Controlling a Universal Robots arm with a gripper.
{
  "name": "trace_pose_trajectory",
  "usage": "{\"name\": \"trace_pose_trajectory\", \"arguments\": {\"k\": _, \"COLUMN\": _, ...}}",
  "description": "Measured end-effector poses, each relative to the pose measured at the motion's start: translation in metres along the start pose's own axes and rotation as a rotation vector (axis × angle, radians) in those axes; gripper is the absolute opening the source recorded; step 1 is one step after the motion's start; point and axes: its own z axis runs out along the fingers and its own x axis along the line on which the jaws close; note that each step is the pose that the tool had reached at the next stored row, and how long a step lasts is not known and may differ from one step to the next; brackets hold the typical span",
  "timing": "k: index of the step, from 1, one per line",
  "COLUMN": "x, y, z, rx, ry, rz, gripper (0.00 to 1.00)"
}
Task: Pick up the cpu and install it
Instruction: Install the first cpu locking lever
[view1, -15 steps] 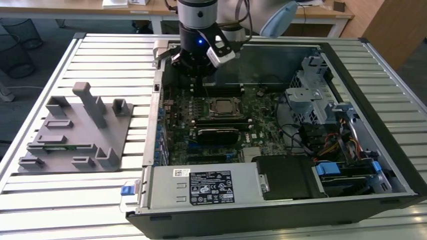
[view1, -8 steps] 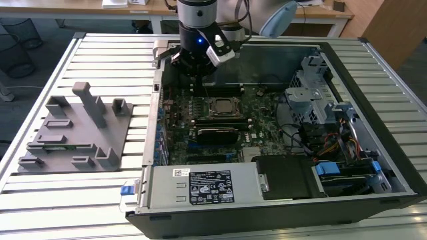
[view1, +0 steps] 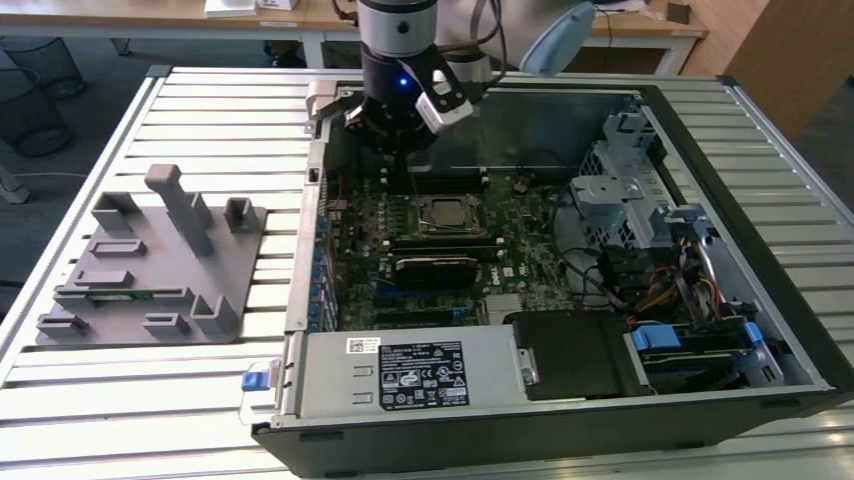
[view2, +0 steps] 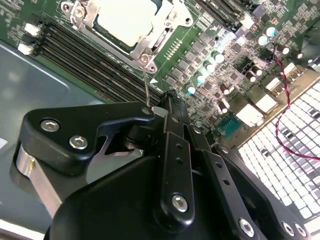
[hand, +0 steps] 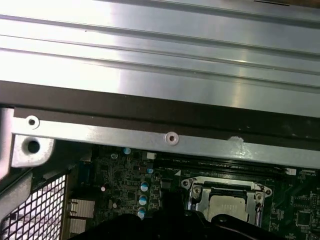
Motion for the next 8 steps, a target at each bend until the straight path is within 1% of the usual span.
{"name": "trace_pose_trajectory", "arguments": {"k": 3, "x": -0.0033, "y": -0.0003, "z": 0.0000, "rx": 0.0000, "ry": 0.0000, "rz": 0.000, "gripper": 0.11}}
{"name": "trace_pose_trajectory", "arguments": {"k": 8, "x": -0.0126, "y": -0.0013, "z": 0.0002, "rx": 0.0000, "ry": 0.0001, "rz": 0.000, "gripper": 0.11}}
